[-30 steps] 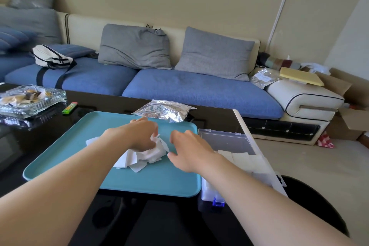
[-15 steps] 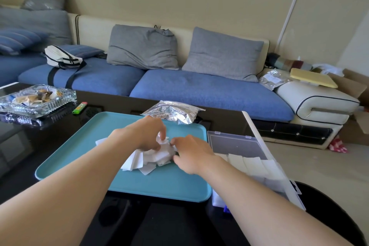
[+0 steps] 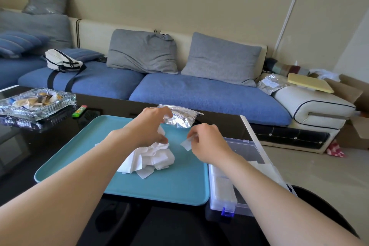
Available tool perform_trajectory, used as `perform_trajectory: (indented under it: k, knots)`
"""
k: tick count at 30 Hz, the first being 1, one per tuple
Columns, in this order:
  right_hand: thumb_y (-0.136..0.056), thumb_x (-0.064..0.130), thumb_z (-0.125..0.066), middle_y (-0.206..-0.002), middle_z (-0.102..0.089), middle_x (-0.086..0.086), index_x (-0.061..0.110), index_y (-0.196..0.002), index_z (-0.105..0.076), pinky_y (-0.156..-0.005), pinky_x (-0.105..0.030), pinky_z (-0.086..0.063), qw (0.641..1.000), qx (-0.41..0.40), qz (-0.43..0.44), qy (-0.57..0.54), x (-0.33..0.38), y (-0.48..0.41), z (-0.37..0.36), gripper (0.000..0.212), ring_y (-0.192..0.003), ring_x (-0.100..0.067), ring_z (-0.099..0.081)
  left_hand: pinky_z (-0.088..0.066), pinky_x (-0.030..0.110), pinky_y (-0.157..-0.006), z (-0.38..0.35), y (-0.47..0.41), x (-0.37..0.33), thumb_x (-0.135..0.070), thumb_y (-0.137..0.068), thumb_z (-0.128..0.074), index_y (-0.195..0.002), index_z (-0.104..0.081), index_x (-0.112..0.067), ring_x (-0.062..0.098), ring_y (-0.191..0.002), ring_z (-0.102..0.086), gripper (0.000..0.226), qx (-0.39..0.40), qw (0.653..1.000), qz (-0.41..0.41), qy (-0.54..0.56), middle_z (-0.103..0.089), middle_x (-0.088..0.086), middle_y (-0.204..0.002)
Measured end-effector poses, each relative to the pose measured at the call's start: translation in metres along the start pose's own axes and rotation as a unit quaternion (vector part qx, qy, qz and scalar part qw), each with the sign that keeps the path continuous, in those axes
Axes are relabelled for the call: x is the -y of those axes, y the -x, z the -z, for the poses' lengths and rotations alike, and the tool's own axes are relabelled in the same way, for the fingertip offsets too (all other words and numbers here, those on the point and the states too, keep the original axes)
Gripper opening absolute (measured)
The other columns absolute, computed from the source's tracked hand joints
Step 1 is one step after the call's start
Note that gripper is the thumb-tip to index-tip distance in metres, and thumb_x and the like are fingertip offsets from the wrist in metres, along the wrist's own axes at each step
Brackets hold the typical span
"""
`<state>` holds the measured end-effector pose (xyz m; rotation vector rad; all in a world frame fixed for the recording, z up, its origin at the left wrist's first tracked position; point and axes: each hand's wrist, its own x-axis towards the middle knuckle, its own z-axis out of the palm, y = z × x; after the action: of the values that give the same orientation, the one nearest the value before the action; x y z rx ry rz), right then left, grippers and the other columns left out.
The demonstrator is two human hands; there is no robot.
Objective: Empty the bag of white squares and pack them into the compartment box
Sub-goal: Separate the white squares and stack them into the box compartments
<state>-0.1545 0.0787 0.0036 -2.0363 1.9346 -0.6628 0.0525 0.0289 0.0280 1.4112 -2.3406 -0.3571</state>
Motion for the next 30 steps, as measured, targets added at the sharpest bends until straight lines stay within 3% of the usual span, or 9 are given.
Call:
perform_trajectory:
  k: [2, 5, 8, 12, 14, 18, 22, 27, 30]
  knots:
    - [-0.094, 0.007, -0.042, -0.088, -0.071, -0.007, 0.018, -0.095, -0.073, -0.064, -0.043, -0.063, 0.997, -0.021, 0.0, -0.079, 0.004, 0.004, 0.011, 0.033, -0.07, -0.027, -0.068, -0.042, 0.029, -0.07, 0.001, 0.0, -0.005, -0.029, -0.067, -0.099, -0.12, -0.059, -0.027, 0.014, -0.086, -0.054, 0.066, -0.03, 0.999, 0.01, 0.044, -0.063, -0.002, -0.107]
    - [-0.097, 0.011, -0.046, -0.08, -0.069, -0.005, 0.021, -0.092, -0.066, -0.046, -0.04, -0.058, 0.986, -0.028, 0.014, -0.162, 0.012, 0.008, 0.018, 0.023, -0.059, -0.032, -0.067, -0.052, 0.028, -0.059, 0.004, 0.004, -0.018, -0.025, -0.065, -0.1, -0.101, -0.066, -0.021, 0.013, -0.064, -0.066, 0.05, -0.037, 0.992, 0.029, 0.117, -0.071, 0.003, -0.088]
    - [-0.096, 0.008, -0.045, -0.07, -0.064, -0.002, 0.021, -0.083, -0.068, -0.051, -0.045, -0.055, 0.985, -0.045, 0.04, -0.16, 0.016, 0.009, 0.021, 0.03, -0.058, -0.023, -0.059, -0.064, 0.04, -0.058, 0.005, 0.009, -0.031, -0.019, -0.08, -0.09, -0.088, -0.071, -0.006, 0.02, -0.057, -0.074, 0.024, 0.004, 0.975, 0.03, 0.22, -0.077, 0.01, -0.077]
    - [-0.095, 0.006, -0.043, -0.069, -0.063, -0.003, 0.023, -0.09, -0.069, -0.044, -0.039, -0.051, 0.982, -0.035, 0.053, -0.179, 0.016, 0.011, 0.02, 0.031, -0.055, -0.02, -0.058, -0.066, 0.046, -0.067, 0.001, 0.012, -0.042, -0.038, -0.096, -0.074, -0.097, -0.071, -0.004, 0.026, -0.074, -0.079, 0.034, 0.033, 0.95, 0.057, 0.306, -0.079, 0.012, -0.083]
    - [-0.099, 0.007, -0.047, -0.078, -0.068, -0.009, 0.023, -0.099, -0.065, -0.044, -0.031, -0.051, 0.974, -0.043, 0.047, -0.217, 0.014, 0.01, 0.019, 0.025, -0.059, -0.021, -0.061, -0.066, 0.051, -0.076, 0.0, 0.011, -0.047, -0.036, -0.103, -0.064, -0.108, -0.065, -0.004, 0.032, -0.079, -0.079, 0.033, 0.058, 0.925, 0.092, 0.363, -0.078, 0.018, -0.093]
    - [-0.099, 0.008, -0.059, -0.075, -0.074, -0.001, 0.02, -0.106, -0.064, -0.045, -0.035, -0.055, 0.962, -0.071, 0.039, -0.26, 0.011, 0.008, 0.021, 0.015, -0.058, -0.023, -0.068, -0.063, 0.051, -0.089, 0.0, 0.009, -0.055, -0.029, -0.114, -0.038, -0.123, -0.054, -0.001, 0.04, -0.097, -0.077, 0.033, 0.129, 0.856, 0.123, 0.485, -0.072, 0.027, -0.113]
    - [-0.098, 0.011, -0.07, -0.076, -0.078, -0.002, 0.016, -0.106, -0.067, -0.048, -0.024, -0.052, 0.948, -0.078, 0.018, -0.309, 0.012, 0.009, 0.026, 0.01, -0.06, -0.008, -0.069, -0.059, 0.049, -0.094, 0.001, 0.009, -0.061, -0.031, -0.116, -0.025, -0.123, -0.06, -0.006, 0.044, -0.109, -0.072, 0.044, 0.162, 0.82, 0.13, 0.534, -0.071, 0.027, -0.121]
    - [-0.094, 0.013, -0.076, -0.075, -0.078, 0.005, 0.017, -0.105, -0.069, -0.053, -0.015, -0.047, 0.937, -0.067, -0.013, -0.343, 0.011, 0.011, 0.028, 0.013, -0.057, 0.0, -0.064, -0.05, 0.038, -0.076, 0.001, 0.008, -0.062, -0.029, -0.116, -0.024, -0.119, -0.061, -0.005, 0.032, -0.091, -0.063, 0.044, 0.144, 0.801, 0.155, 0.56, -0.071, 0.022, -0.104]
    - [-0.092, 0.017, -0.079, -0.076, -0.079, 0.004, 0.019, -0.103, -0.07, -0.064, -0.024, -0.054, 0.939, -0.08, -0.011, -0.334, 0.011, 0.01, 0.026, 0.014, -0.06, -0.004, -0.067, -0.05, 0.038, -0.077, 0.0, 0.007, -0.063, -0.027, -0.116, -0.025, -0.118, -0.061, -0.005, 0.029, -0.086, -0.064, 0.042, 0.137, 0.784, 0.162, 0.584, -0.071, 0.02, -0.101]
